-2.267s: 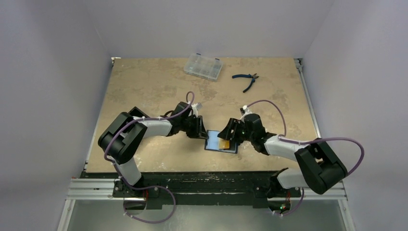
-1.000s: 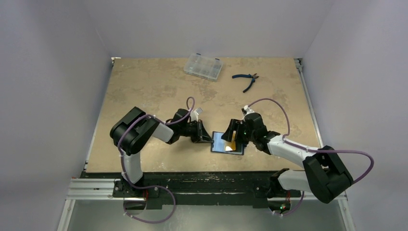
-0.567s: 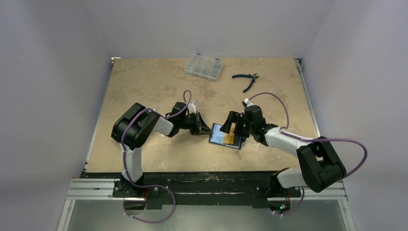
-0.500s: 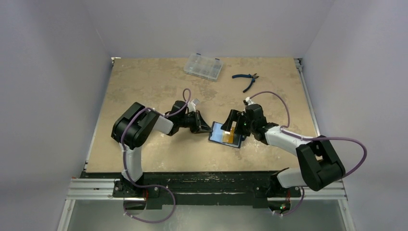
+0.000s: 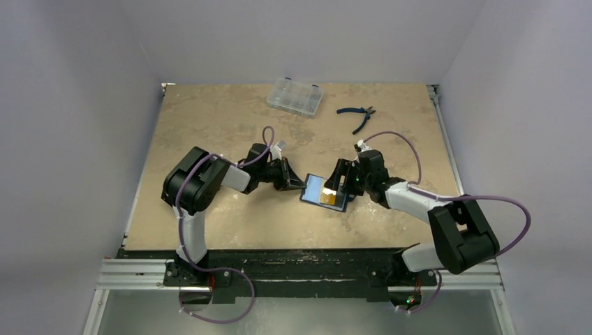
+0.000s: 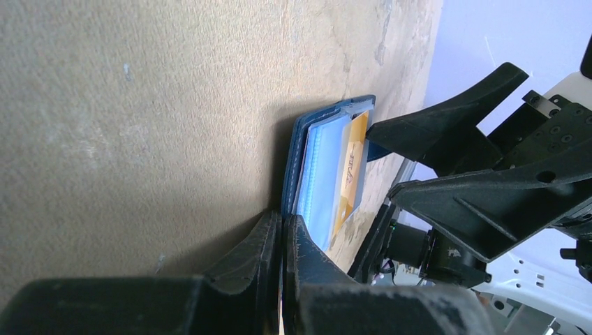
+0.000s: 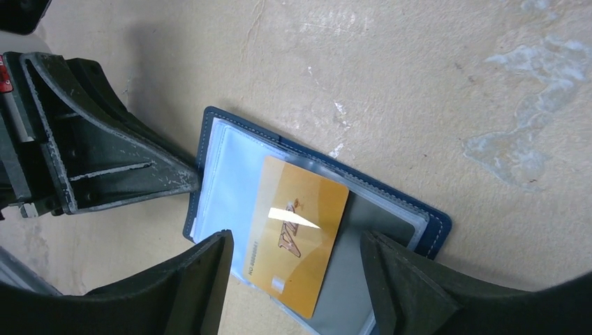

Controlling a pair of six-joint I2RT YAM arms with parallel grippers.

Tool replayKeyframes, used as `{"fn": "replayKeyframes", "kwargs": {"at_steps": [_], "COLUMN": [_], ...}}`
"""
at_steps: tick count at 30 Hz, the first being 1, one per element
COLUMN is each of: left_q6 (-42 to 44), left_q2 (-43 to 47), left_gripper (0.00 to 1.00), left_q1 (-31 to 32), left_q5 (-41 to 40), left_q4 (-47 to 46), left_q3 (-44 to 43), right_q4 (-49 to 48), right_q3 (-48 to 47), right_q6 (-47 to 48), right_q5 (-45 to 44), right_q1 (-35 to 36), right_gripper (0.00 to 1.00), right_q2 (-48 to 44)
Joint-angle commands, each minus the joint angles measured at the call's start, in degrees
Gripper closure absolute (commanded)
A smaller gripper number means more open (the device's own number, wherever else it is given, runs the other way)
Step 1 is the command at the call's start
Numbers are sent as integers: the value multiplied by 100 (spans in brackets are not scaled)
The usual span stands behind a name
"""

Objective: Put the credit cards into the card holder
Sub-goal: Insert the credit card into the card holder.

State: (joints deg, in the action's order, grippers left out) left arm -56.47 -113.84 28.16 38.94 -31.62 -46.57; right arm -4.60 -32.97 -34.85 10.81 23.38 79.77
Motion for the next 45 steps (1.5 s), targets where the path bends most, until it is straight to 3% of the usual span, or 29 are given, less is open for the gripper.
{"fn": "replayKeyframes", "kwargs": {"at_steps": [1, 11, 18, 23, 26, 29, 34, 45], "left_q6": [5, -259, -303, -296, -240, -33, 303, 1358], "left_q2": [-59, -20, 182, 181, 154, 125, -112, -869], "left_gripper": [100, 100, 100, 100, 100, 100, 100, 100], "left_q1": [-83, -33, -29, -63, -149, -303, -575, -807], "left_q5": [-241, -339, -477, -486, -448, -418, -300, -398], "left_q4": [-178, -411, -418, -393, -310, 0, 741, 2595], "left_q3": [-217, -167, -54, -80, -183, -383, -1061, -2740], "right_q4": [-186, -1670, -2363, -882, -465, 19, 299, -65], "right_q3": [155, 261, 661, 176, -28, -364, -1219, -2711], "right_q6": [-75, -1463, -2204, -856, -145, 513, 1337, 1405], "right_q5": [412, 749, 330, -234, -291, -338, 34, 331], "right_q1": [8, 202, 359, 334, 293, 282, 277, 267], "right_gripper": [27, 46, 45, 29, 20, 19, 29, 51], "right_q2": [197, 754, 674, 264, 107, 145, 885, 2139]}}
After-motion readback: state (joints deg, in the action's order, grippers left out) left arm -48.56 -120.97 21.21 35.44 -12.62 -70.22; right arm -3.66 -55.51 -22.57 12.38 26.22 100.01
